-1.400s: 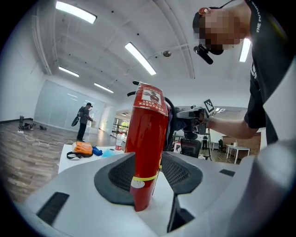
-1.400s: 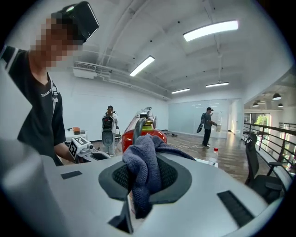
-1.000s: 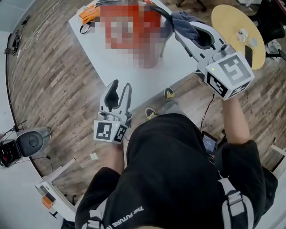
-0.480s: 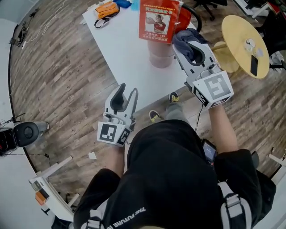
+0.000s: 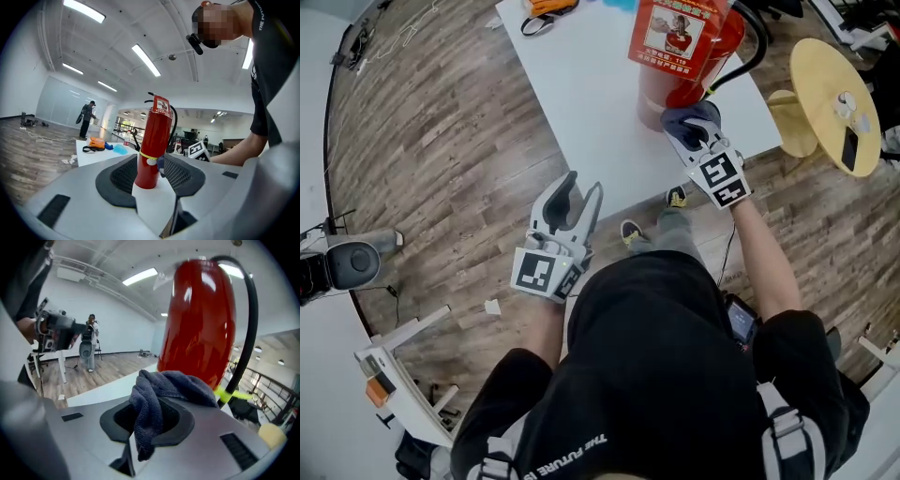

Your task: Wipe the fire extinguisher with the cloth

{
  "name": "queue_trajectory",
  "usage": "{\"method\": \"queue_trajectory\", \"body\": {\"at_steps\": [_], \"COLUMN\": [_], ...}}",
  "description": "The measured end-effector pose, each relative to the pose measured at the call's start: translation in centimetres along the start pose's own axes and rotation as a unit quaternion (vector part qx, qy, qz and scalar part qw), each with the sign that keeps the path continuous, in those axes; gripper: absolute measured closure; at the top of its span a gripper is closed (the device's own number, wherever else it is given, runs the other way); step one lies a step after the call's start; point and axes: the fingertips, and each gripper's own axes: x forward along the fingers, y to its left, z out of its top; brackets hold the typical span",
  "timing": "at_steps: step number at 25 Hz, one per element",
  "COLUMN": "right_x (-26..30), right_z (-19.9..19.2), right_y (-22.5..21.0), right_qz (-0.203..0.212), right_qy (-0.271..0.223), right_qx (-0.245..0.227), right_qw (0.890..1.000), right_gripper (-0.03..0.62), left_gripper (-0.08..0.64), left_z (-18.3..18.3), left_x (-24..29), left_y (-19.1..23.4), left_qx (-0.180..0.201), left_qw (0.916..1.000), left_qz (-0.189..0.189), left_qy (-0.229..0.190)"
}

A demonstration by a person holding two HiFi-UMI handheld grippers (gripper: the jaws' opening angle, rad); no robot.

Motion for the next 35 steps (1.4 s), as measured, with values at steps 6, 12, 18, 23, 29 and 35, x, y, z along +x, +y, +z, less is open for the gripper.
{"method": "queue_trajectory", "body": {"at_steps": [6, 12, 18, 23, 29, 35], "right_x": [6.1, 5.8, 0.3, -4.2, -8.5, -15.7], "right_z": [-8.9, -5.5, 9.1, 16.6, 15.0, 10.8], "right_y": [2.6, 1.9, 0.5, -1.1, -3.4, -8.5], "right_qz": [-0.011, -0.061, -0.077, -0.081, -0.110, -0.143], "right_qy": [0.149, 0.130, -0.029, -0.104, -0.092, -0.105], "right_qx": [0.045, 0.122, 0.099, 0.068, 0.018, 0.068], "right_qw": [0.988, 0.982, 0.992, 0.989, 0.989, 0.982], "right_gripper": [0.520, 0.521, 0.520, 0.520, 0.520, 0.520], "left_gripper": [0.371, 0.370, 0.371, 0.370, 0.370, 0.371], "left_z": [-0.8, -0.9, -0.3, 1.4, 3.3, 4.6], "left_x": [-0.7, -1.5, -1.3, 0.1, 2.4, 6.8], "left_y": [-0.2, 0.4, -0.2, -1.0, -3.5, -10.2], "left_qx": [0.001, -0.001, 0.003, 0.017, 0.022, 0.024], "left_qw": [1.0000, 0.9999, 0.9999, 0.9993, 0.9981, 0.9975], "left_qz": [0.007, 0.015, 0.002, -0.011, -0.027, -0.048], "left_qy": [0.005, -0.004, -0.014, -0.032, -0.050, -0.047]}}
